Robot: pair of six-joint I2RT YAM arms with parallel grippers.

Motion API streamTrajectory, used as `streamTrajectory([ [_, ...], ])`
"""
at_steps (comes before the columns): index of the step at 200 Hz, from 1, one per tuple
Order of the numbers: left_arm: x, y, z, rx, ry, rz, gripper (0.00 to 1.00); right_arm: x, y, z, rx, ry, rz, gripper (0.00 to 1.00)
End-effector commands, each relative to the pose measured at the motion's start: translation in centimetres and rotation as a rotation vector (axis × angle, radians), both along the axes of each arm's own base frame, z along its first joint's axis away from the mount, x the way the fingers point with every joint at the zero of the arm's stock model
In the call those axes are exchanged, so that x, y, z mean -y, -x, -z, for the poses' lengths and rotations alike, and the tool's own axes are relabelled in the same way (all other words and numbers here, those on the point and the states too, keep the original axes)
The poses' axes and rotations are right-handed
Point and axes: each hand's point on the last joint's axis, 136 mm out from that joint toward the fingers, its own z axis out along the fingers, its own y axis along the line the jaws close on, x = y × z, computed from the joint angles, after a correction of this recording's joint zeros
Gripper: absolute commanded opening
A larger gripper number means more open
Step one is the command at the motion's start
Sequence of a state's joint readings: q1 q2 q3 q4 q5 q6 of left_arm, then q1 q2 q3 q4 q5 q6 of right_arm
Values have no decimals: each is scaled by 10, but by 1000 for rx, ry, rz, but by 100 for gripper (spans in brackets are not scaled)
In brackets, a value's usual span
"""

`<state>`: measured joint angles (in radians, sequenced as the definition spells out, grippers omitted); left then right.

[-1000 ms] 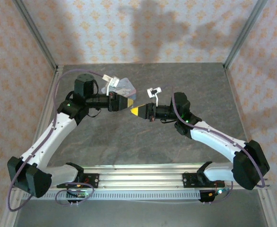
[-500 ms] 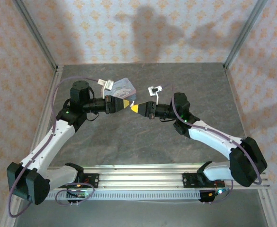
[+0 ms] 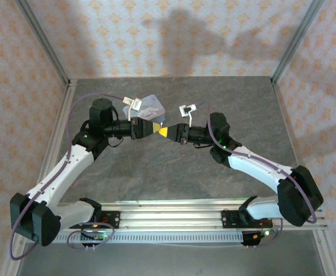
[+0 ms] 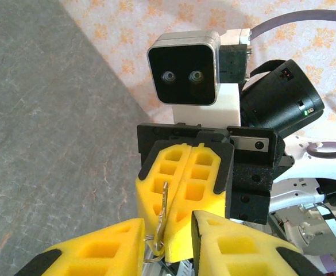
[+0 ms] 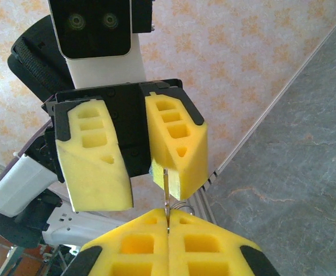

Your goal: Unlock the padlock with the key

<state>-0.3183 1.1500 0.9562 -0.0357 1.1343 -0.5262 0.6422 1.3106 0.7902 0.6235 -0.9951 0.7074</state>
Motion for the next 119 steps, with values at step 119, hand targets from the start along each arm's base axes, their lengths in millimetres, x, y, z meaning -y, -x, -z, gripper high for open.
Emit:
streamTrajectory([
  [119,11,9,2,22,-15,65,0,0,2,-17,61,-38,-16,0],
])
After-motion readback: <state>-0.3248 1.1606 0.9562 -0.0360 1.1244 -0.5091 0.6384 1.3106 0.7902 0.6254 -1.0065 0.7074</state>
